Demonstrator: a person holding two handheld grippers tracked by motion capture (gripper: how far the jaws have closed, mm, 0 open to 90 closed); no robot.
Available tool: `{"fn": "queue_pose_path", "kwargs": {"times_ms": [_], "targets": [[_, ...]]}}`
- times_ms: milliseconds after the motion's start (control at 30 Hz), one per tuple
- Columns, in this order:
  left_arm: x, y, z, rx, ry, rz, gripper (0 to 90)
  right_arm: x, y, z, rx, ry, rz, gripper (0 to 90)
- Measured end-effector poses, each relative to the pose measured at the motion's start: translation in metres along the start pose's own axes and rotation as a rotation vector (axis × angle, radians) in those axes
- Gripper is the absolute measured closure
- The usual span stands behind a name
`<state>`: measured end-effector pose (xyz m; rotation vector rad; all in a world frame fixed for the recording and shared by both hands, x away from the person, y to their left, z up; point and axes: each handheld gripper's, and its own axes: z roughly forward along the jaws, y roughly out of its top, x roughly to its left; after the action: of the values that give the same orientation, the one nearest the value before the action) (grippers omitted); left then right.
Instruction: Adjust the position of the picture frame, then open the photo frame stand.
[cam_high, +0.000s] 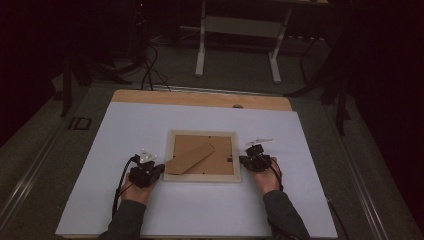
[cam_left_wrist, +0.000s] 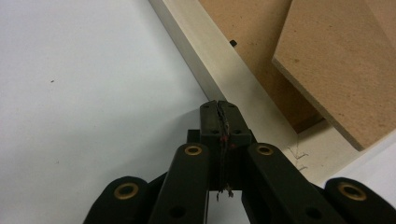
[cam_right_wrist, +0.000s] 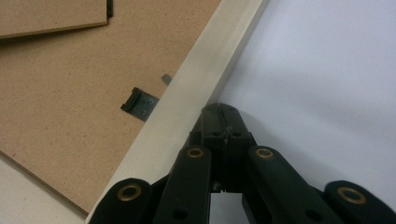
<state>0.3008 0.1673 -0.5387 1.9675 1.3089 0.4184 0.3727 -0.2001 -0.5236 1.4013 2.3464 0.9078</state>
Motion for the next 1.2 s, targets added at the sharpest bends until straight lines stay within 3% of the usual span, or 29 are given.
{"fn": "queue_pose_path", "kwargs": {"times_ms": [367, 633, 833, 1100, 1200], "targets": [[0.001, 0.0, 0.0, -0.007, 0.002, -0.003, 88.4, 0.002, 0.0, 0.001, -0.005, -0.02, -0.012, 90.0], [0.005, 0.0, -0.001, -0.012, -0.007, -0.018, 81.7, 0.002, 0.0, 0.001, -0.011, -0.019, -0.014, 90.0], [0.007, 0.0, -0.001, -0.015, -0.014, -0.014, 77.8, 0.001, -0.001, -0.005, -0.031, -0.047, -0.021, 90.0], [0.012, 0.0, -0.007, -0.047, -0.022, -0.027, 73.0, 0.002, -0.006, -0.018, -0.069, -0.051, -0.026, 85.2], [0.015, 0.001, -0.011, -0.08, -0.03, -0.039, 70.0, 0.003, -0.009, -0.022, -0.083, -0.048, -0.029, 82.8]]}}
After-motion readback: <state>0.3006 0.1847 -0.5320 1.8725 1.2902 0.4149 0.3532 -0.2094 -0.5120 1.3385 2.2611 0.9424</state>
